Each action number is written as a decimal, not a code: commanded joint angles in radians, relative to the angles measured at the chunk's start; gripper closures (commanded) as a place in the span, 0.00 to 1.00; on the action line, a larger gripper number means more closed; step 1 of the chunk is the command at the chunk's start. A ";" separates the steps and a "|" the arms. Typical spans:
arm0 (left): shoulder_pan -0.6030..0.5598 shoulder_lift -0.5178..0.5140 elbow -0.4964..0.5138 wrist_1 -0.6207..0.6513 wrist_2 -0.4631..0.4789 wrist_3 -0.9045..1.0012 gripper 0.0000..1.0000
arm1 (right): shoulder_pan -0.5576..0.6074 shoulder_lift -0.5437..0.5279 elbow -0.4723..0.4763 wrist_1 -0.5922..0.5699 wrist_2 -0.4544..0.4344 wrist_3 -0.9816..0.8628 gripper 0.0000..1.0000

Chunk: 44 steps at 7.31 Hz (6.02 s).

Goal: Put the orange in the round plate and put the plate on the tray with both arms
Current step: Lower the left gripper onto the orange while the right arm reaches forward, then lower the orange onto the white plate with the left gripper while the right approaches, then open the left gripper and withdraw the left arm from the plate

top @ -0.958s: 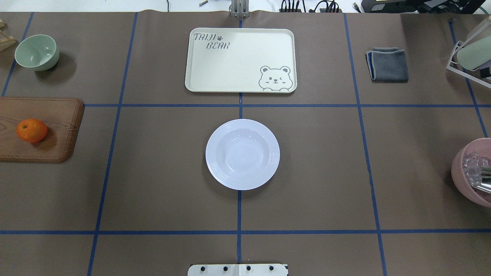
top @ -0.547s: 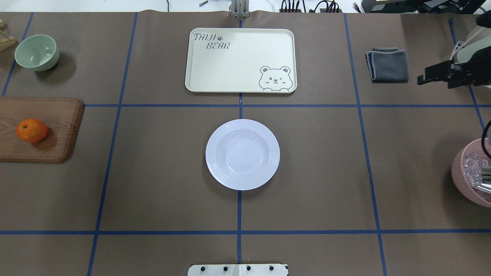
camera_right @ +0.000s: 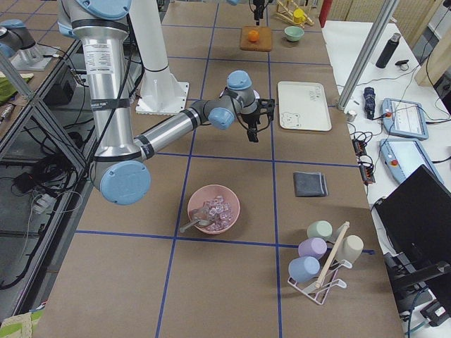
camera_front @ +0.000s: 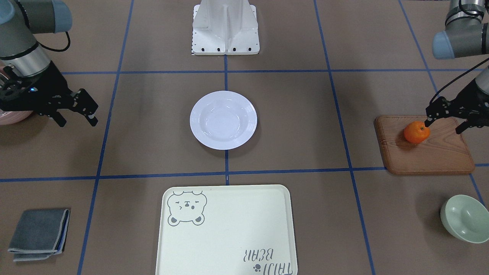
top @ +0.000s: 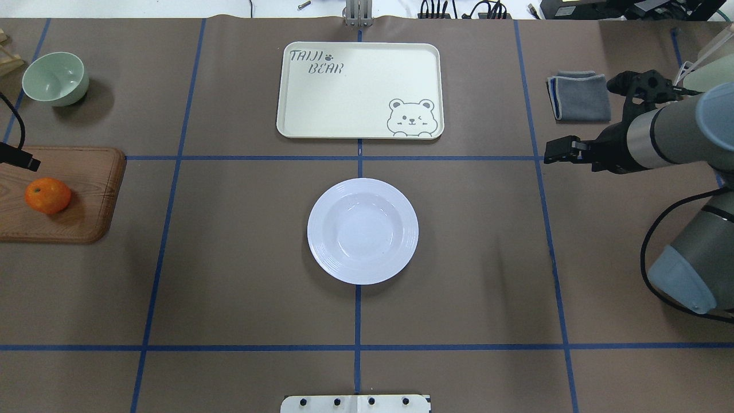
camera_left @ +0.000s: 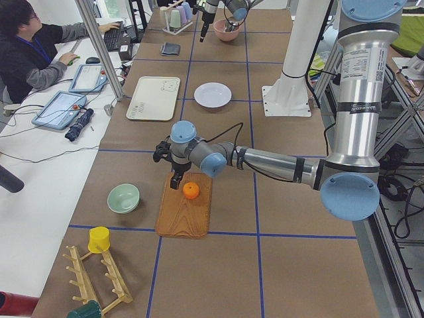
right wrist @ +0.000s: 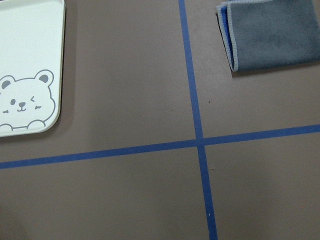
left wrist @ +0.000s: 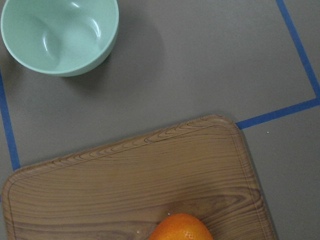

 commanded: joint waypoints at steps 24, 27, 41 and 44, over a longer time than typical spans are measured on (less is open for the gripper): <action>0.609 -0.736 -0.053 0.607 0.334 -0.853 1.00 | -0.128 0.083 0.001 0.056 -0.119 0.387 0.00; 0.658 -0.904 0.141 0.589 0.377 -0.936 1.00 | -0.248 0.071 -0.005 0.231 -0.254 0.546 0.00; 0.384 -0.625 -0.214 0.820 0.302 -0.317 0.02 | -0.463 0.041 -0.094 0.535 -0.523 0.673 0.00; 0.009 -0.461 -0.206 0.872 0.110 0.226 0.02 | -0.549 0.048 -0.131 0.637 -0.659 0.775 0.00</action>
